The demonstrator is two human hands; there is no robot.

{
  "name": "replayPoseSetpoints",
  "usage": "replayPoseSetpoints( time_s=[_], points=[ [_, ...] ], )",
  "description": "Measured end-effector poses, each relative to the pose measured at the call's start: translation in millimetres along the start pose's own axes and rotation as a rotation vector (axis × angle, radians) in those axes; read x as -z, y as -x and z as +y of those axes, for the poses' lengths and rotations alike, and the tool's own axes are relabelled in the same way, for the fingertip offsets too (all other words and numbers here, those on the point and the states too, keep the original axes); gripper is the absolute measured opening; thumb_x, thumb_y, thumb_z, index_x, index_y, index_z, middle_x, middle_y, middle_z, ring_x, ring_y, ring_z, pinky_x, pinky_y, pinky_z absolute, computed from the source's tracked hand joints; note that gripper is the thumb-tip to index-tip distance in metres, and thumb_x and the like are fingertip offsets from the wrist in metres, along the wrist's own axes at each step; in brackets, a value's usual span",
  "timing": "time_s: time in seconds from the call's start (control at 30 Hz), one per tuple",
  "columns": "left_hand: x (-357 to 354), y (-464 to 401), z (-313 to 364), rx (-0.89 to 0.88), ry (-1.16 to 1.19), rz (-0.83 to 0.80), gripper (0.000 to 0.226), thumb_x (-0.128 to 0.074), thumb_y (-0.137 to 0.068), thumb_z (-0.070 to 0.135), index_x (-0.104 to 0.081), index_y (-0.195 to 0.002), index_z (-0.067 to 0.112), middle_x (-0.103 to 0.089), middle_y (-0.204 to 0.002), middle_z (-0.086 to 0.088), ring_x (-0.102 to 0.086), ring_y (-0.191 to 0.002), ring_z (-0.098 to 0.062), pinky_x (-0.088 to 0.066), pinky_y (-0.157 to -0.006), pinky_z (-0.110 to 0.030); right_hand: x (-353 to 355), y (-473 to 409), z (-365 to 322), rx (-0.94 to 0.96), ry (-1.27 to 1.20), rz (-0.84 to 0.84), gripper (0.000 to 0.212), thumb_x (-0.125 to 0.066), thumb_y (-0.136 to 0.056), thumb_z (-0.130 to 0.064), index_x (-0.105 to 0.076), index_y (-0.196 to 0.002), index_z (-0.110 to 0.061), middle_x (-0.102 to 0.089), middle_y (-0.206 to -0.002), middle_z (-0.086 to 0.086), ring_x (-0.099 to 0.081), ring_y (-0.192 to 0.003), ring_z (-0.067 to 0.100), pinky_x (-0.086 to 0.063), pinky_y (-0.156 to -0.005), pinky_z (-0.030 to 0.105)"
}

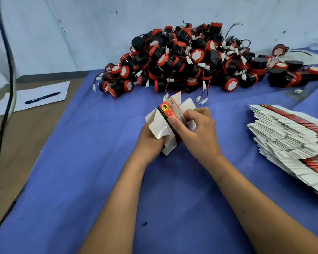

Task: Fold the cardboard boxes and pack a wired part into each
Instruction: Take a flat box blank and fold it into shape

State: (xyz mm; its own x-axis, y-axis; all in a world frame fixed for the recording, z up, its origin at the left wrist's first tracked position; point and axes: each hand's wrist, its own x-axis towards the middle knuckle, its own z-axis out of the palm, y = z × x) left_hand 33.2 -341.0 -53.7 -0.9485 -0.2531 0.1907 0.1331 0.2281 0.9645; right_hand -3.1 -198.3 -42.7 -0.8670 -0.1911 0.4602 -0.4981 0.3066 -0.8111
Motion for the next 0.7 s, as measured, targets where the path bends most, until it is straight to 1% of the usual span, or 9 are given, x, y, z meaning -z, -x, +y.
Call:
replayPoseSetpoints(
  time_s=[0.07,0.13,0.2,0.27,0.33,0.4,0.5,0.57,0.7],
  points=[
    [1.0,-1.5,1.8,-0.031,-0.012,0.094,0.011,-0.063,-0.083,0.029,-0.072,-0.088,0.025,-0.076,-0.090,0.005,-0.068,-0.081,-0.014,-0.058,-0.074,-0.043,3.1,1.0,0.9,0.012,-0.096,-0.030,0.046,-0.076,-0.086,-0.047,-0.052,-0.065,-0.013,-0.050,-0.077,-0.006,-0.052,-0.089,0.010,-0.043,-0.075,0.022],
    [7.2,-4.9,2.1,0.021,0.148,0.150,0.015,-0.065,-0.079,0.027,-0.072,-0.090,0.021,-0.075,-0.086,0.003,-0.066,-0.077,-0.018,-0.053,-0.073,-0.042,2.7,1.8,0.4,-0.022,-0.171,-0.099,0.048,-0.077,-0.086,-0.048,-0.057,-0.068,-0.008,-0.055,-0.082,0.010,-0.053,-0.082,0.015,-0.046,-0.071,0.027],
    [16.9,-6.8,0.2,0.128,0.424,-0.075,0.042,-0.072,-0.082,0.032,-0.070,-0.123,0.020,-0.076,-0.112,-0.005,-0.071,-0.098,-0.026,-0.054,-0.086,-0.045,2.3,2.0,-2.9,-0.074,-0.353,-0.115,0.061,-0.070,-0.086,-0.054,-0.062,-0.082,0.006,-0.056,-0.089,0.032,-0.055,-0.080,0.031,-0.048,-0.070,0.051],
    [24.1,-2.1,0.9,0.147,0.596,-0.413,0.082,-0.082,-0.082,0.036,-0.046,-0.153,0.018,-0.061,-0.139,-0.013,-0.061,-0.120,-0.033,-0.053,-0.098,-0.044,3.9,0.0,-8.0,-0.160,-0.545,-0.119,0.071,-0.065,-0.091,-0.054,-0.059,-0.094,0.016,-0.057,-0.093,0.040,-0.055,-0.078,0.037,-0.045,-0.073,0.065],
    [19.8,2.9,2.5,0.115,0.604,-0.539,0.107,-0.090,-0.075,0.040,-0.030,-0.161,0.020,-0.056,-0.138,-0.013,-0.053,-0.121,-0.032,-0.049,-0.100,-0.038,4.3,-1.3,-8.3,-0.221,-0.669,-0.160,0.064,-0.060,-0.096,-0.048,-0.062,-0.102,0.015,-0.061,-0.101,0.042,-0.060,-0.086,0.040,-0.045,-0.081,0.069],
    [7.4,6.3,7.8,0.096,0.527,-0.519,0.119,-0.094,-0.068,0.048,-0.026,-0.162,0.020,-0.061,-0.130,-0.008,-0.058,-0.118,-0.026,-0.050,-0.100,-0.035,4.2,-2.1,-4.6,-0.253,-0.711,-0.227,0.050,-0.053,-0.099,-0.047,-0.075,-0.095,-0.002,-0.072,-0.090,0.023,-0.064,-0.084,0.028,-0.050,-0.075,0.050],
    [-2.8,11.9,16.7,0.134,0.451,-0.463,0.137,-0.096,-0.056,0.058,-0.022,-0.159,0.007,-0.060,-0.110,-0.013,-0.063,-0.099,-0.020,-0.055,-0.082,-0.026,2.7,-0.7,0.8,-0.260,-0.808,-0.364,0.049,-0.043,-0.103,-0.046,-0.076,-0.073,-0.025,-0.070,-0.071,-0.007,-0.067,-0.067,0.008,-0.051,-0.061,0.021],
    [-1.8,12.4,18.3,0.116,0.474,-0.415,0.120,-0.095,-0.056,0.062,-0.043,-0.146,0.003,-0.053,-0.112,-0.017,-0.059,-0.100,-0.023,-0.053,-0.084,-0.029,1.1,-1.1,1.5,-0.259,-0.848,-0.399,0.049,-0.043,-0.103,-0.046,-0.077,-0.077,-0.024,-0.072,-0.076,-0.005,-0.069,-0.073,0.010,-0.052,-0.065,0.020],
    [1.1,11.0,20.4,0.115,0.617,-0.276,0.070,-0.093,-0.056,0.064,-0.073,-0.110,0.023,-0.065,-0.117,-0.016,-0.067,-0.107,-0.025,-0.058,-0.088,-0.036,-3.3,0.9,-1.9,-0.229,-0.851,-0.413,0.047,-0.056,-0.097,-0.053,-0.076,-0.092,-0.011,-0.073,-0.094,0.008,-0.068,-0.094,0.023,-0.053,-0.086,0.032]
  ],
)
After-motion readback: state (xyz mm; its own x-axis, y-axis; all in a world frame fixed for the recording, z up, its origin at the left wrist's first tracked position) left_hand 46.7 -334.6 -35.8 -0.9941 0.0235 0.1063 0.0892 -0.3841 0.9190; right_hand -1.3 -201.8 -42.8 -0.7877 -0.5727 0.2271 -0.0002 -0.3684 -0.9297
